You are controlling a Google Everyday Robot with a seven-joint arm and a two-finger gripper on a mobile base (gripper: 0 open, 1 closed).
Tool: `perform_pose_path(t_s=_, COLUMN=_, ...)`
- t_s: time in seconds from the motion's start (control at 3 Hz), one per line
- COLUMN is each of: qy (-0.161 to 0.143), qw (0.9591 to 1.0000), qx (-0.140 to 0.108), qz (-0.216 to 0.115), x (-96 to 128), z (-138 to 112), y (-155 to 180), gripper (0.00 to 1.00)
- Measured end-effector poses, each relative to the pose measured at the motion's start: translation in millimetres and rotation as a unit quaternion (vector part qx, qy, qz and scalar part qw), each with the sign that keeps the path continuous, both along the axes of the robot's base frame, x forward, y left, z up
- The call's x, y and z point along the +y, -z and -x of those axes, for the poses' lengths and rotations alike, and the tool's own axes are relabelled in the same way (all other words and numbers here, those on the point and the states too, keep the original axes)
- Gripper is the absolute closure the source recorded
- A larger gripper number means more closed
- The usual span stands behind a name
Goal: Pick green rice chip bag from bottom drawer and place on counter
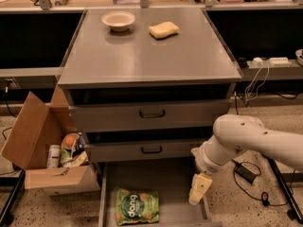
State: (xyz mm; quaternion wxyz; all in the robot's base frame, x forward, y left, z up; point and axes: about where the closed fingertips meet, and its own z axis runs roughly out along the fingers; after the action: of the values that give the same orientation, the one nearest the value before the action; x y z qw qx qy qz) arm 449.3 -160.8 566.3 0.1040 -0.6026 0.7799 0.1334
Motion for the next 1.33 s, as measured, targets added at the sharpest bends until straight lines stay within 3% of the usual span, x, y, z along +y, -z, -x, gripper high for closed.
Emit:
perform_pose_path(t_s=0.33, qy=-0.012, qw=0.9994, qx=0.023, qz=-0.023, x=17, z=-6, y=48, gripper=0.0)
perform_pose_path(t_s=0.67, qy=-0.041, qw=0.9976, qx=0.036, qz=-0.043, x=28, z=-7, y=60, gripper=0.0)
perform_pose_path(t_s=1.0, qy=-0.04, qw=0.9976, qx=0.034, qz=-0.045, x=28, z=-7, y=62, gripper=0.0)
perform_pose_path(t_s=1.33, qy=-0.043, qw=0.9981, qx=0.014, qz=-0.043, x=33, z=-21, y=110, gripper=0.0)
